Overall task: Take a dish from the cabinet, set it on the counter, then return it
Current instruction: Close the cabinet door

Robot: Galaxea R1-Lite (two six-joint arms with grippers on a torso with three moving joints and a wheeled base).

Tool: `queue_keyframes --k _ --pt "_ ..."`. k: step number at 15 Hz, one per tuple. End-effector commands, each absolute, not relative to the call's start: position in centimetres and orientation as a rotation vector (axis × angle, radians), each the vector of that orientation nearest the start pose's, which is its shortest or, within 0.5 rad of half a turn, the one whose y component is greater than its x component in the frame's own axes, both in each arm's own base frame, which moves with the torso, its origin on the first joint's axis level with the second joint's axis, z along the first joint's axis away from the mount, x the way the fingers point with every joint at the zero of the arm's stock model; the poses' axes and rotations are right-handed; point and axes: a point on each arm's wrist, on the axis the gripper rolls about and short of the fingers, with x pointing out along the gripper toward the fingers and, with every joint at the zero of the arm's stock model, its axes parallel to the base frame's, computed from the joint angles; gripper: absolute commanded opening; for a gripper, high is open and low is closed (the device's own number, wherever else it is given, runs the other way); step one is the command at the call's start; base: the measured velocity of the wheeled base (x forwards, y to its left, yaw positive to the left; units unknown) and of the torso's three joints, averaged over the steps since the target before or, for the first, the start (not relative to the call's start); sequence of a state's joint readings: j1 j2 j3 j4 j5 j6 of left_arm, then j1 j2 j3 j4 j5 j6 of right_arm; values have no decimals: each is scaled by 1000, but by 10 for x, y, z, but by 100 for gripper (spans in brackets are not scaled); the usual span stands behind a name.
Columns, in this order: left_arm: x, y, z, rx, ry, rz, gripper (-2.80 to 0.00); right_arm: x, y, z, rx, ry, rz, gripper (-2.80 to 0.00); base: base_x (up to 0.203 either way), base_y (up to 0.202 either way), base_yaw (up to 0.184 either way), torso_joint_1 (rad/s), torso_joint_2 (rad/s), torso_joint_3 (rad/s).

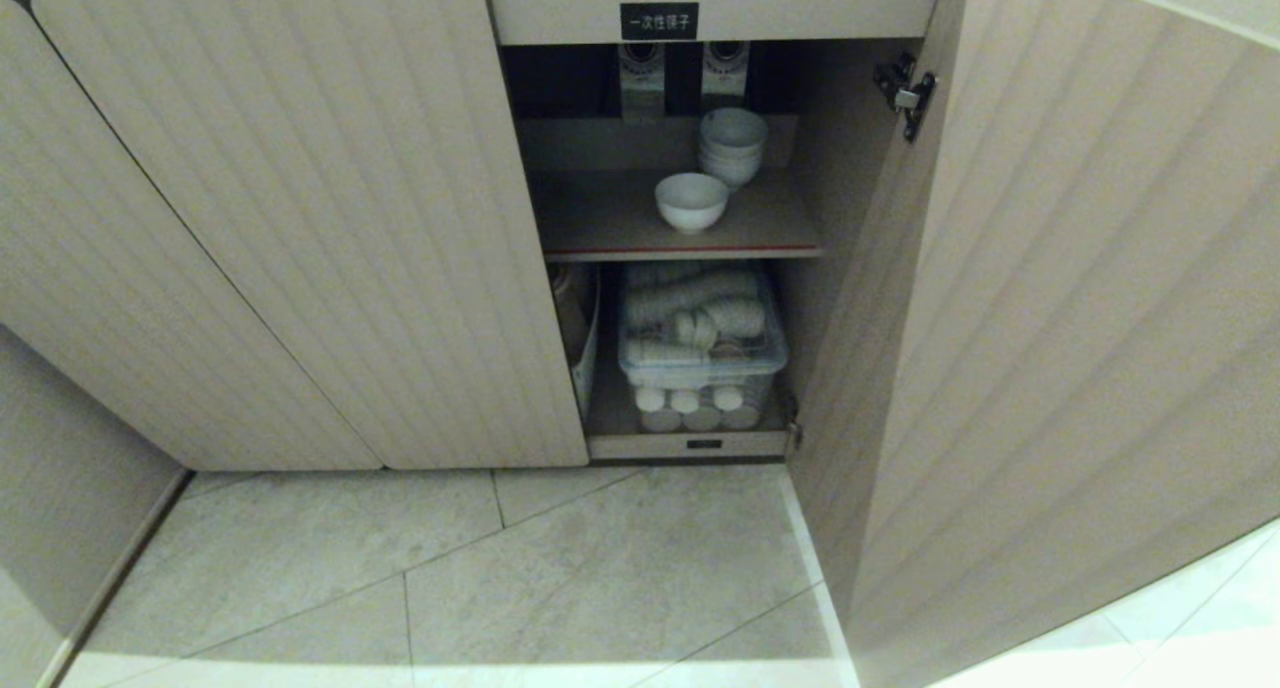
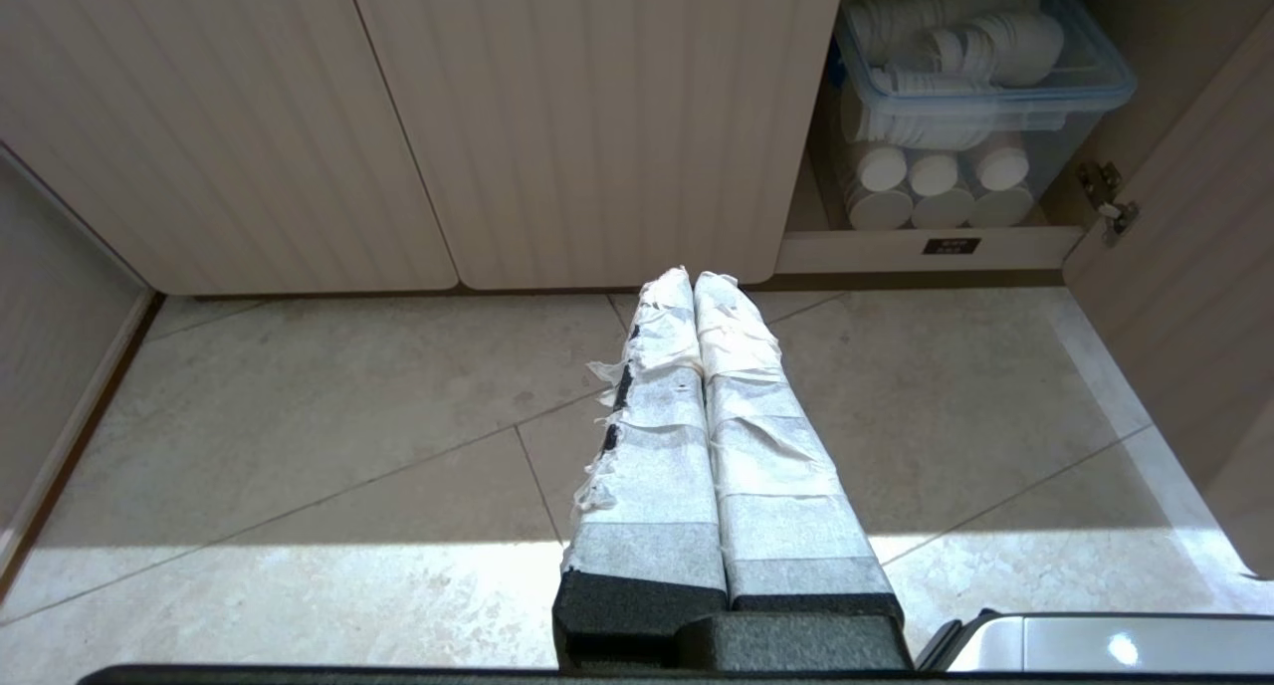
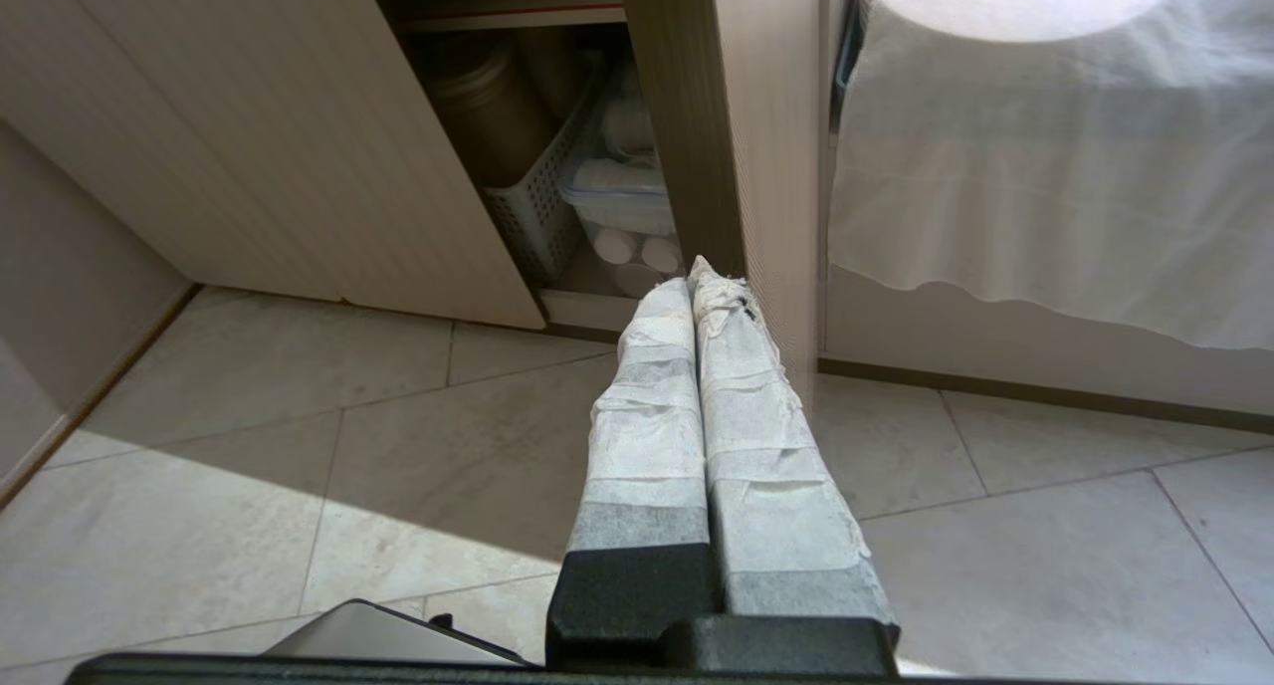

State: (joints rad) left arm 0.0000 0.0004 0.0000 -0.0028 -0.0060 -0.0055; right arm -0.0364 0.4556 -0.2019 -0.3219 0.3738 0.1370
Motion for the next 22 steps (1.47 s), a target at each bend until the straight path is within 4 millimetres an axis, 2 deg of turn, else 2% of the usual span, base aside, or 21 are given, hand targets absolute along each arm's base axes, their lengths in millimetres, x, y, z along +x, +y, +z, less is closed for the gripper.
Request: queue_keyframes --k 1,6,13,22 --pt "-23 0 76 -6 -3 -6 -280 22 8 169 130 -38 355 -280 0 0 0 0 0 0" --pt "-23 0 76 -6 -3 -6 -280 26 8 172 140 -46 357 -280 0 0 0 0 0 0" --pt "-23 0 76 -6 -3 -6 -280 38 2 173 141 -20 216 -280 0 0 0 0 0 0" --pt "-23 0 76 -6 -3 -6 -280 58 1 187 142 -58 343 -280 0 0 0 0 0 0"
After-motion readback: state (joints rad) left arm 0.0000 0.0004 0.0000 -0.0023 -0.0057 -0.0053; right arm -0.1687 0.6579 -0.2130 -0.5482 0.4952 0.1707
